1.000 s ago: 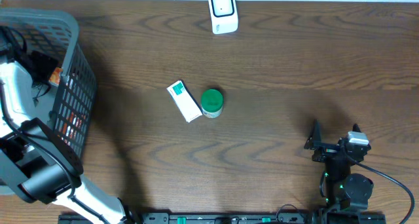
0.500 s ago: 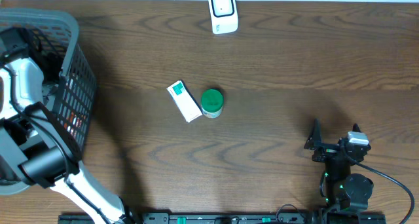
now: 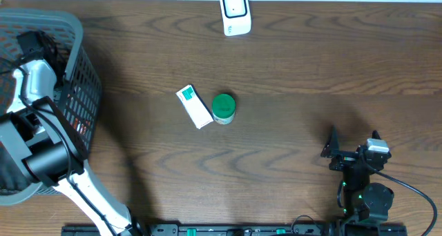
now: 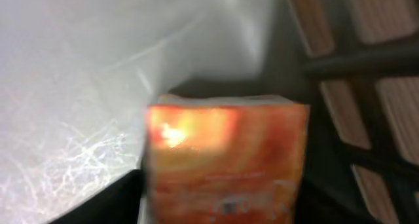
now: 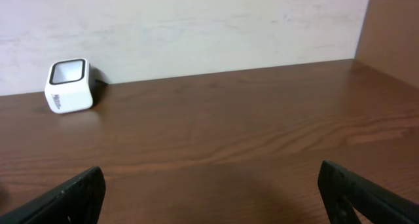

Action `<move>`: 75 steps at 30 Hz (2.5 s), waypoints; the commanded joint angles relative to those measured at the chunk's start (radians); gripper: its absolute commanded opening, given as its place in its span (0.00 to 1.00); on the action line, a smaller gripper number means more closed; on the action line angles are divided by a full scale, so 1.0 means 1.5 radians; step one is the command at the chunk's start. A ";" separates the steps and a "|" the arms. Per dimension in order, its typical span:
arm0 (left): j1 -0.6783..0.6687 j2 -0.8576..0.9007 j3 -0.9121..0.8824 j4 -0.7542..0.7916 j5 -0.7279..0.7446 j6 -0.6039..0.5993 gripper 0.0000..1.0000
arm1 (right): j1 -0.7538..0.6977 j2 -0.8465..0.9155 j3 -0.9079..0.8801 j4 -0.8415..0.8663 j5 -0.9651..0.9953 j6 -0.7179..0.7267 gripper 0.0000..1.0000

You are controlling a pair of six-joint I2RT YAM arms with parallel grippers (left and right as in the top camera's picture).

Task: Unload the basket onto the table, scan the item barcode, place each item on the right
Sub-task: 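Reach the left gripper into the basket and grasp the orange tissue pack, then carry the tissue pack past the scanner and place it right of the jar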

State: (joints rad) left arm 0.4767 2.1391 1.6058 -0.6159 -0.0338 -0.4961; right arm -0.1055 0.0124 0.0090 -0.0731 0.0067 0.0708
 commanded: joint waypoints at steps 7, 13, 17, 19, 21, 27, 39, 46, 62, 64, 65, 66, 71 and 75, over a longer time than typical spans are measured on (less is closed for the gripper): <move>0.006 0.004 0.008 -0.033 -0.003 0.004 0.50 | -0.004 -0.004 -0.003 -0.001 -0.003 -0.006 0.99; 0.038 -0.070 0.008 -0.053 -0.003 0.004 0.48 | -0.004 -0.004 -0.003 -0.001 -0.003 -0.006 0.99; 0.070 -0.160 0.008 -0.065 -0.003 0.004 0.48 | -0.004 -0.004 -0.003 -0.001 -0.003 -0.006 0.99; 0.085 -0.211 0.008 -0.078 -0.002 0.004 0.48 | -0.004 -0.004 -0.003 -0.001 -0.003 -0.006 0.99; 0.096 -0.277 0.008 -0.105 0.012 0.004 0.48 | -0.004 -0.004 -0.003 -0.001 -0.003 -0.006 0.99; 0.081 -0.442 0.008 -0.158 0.096 0.004 0.48 | -0.004 -0.004 -0.003 -0.001 -0.003 -0.006 0.99; -0.217 -0.598 0.007 -0.178 0.122 -0.007 0.49 | -0.004 -0.004 -0.003 -0.001 -0.003 -0.006 0.99; -0.397 -0.530 -0.021 -0.192 -0.022 -0.061 0.49 | -0.004 -0.004 -0.003 -0.001 -0.003 -0.006 0.99; -0.690 -0.295 -0.027 -0.168 -0.071 -0.132 0.49 | -0.004 -0.004 -0.003 -0.001 -0.003 -0.006 0.99; -0.741 -0.271 -0.027 -0.138 -0.070 -0.132 0.49 | -0.004 -0.004 -0.003 -0.001 -0.003 -0.006 0.99; -0.761 -0.261 -0.027 -0.127 -0.070 -0.132 0.49 | -0.004 -0.004 -0.003 -0.001 -0.003 -0.006 0.99; -0.779 -0.251 -0.027 -0.118 -0.070 -0.132 0.49 | -0.004 -0.004 -0.003 -0.001 -0.003 -0.006 0.99; -0.873 -0.180 -0.027 -0.073 -0.073 -0.132 0.50 | -0.004 -0.004 -0.003 -0.001 -0.003 -0.006 0.99; -0.908 -0.114 -0.027 -0.060 -0.073 -0.137 0.50 | -0.004 -0.004 -0.003 -0.001 -0.003 -0.006 0.99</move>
State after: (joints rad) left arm -0.8608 1.8961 1.5711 -0.7071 -0.1192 -0.6846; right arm -0.1055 0.0120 0.0086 -0.0731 0.0067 0.0708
